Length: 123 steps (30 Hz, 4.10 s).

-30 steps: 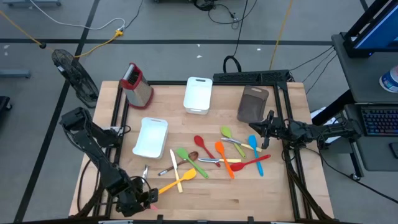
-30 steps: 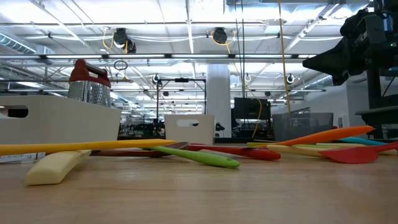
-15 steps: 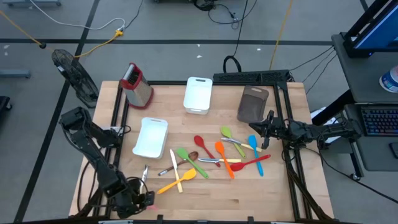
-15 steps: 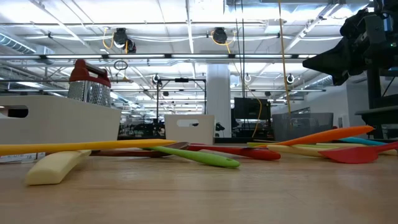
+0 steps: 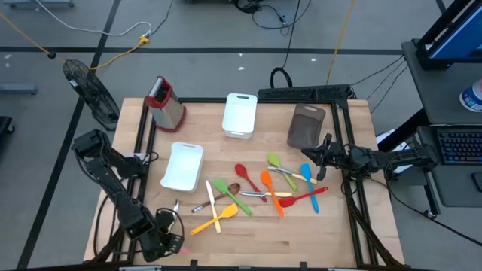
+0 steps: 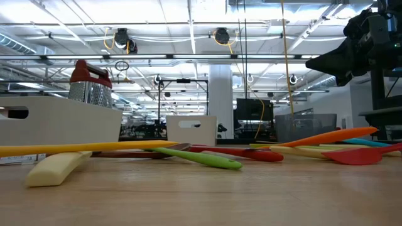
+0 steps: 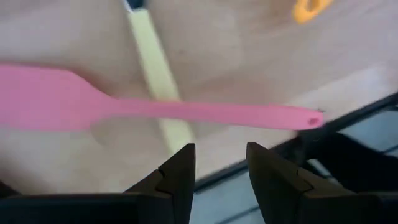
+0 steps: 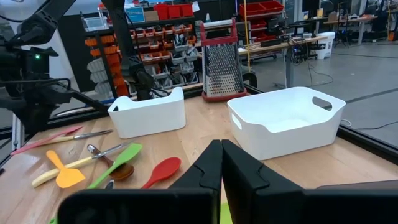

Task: Pick & Place Kitchen Items
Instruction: Put the pink spatula into the black bin

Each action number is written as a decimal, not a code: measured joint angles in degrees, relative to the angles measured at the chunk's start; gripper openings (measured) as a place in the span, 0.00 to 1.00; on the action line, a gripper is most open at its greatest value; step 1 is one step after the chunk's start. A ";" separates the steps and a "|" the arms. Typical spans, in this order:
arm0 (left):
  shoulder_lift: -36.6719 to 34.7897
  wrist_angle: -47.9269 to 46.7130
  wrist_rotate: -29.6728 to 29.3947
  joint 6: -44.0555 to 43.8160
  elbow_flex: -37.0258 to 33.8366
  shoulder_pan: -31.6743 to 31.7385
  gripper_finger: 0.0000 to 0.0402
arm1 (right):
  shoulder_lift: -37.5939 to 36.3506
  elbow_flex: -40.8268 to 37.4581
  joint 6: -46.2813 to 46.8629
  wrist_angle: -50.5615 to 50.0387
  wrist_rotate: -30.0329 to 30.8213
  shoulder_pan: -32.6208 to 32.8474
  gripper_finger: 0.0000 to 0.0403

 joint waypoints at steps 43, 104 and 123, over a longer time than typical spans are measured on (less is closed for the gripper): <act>-0.02 1.32 -3.54 79.55 0.00 0.66 0.37 | -0.01 0.04 0.02 -2.93 -0.02 0.01 0.01; 9.26 4.98 -2.66 86.73 0.09 0.85 0.12 | 0.01 0.04 0.02 -2.95 0.09 0.00 0.01; 3.26 -3.47 1.54 84.53 -0.09 7.24 0.06 | 0.00 -0.11 0.03 -1.06 0.08 0.00 0.01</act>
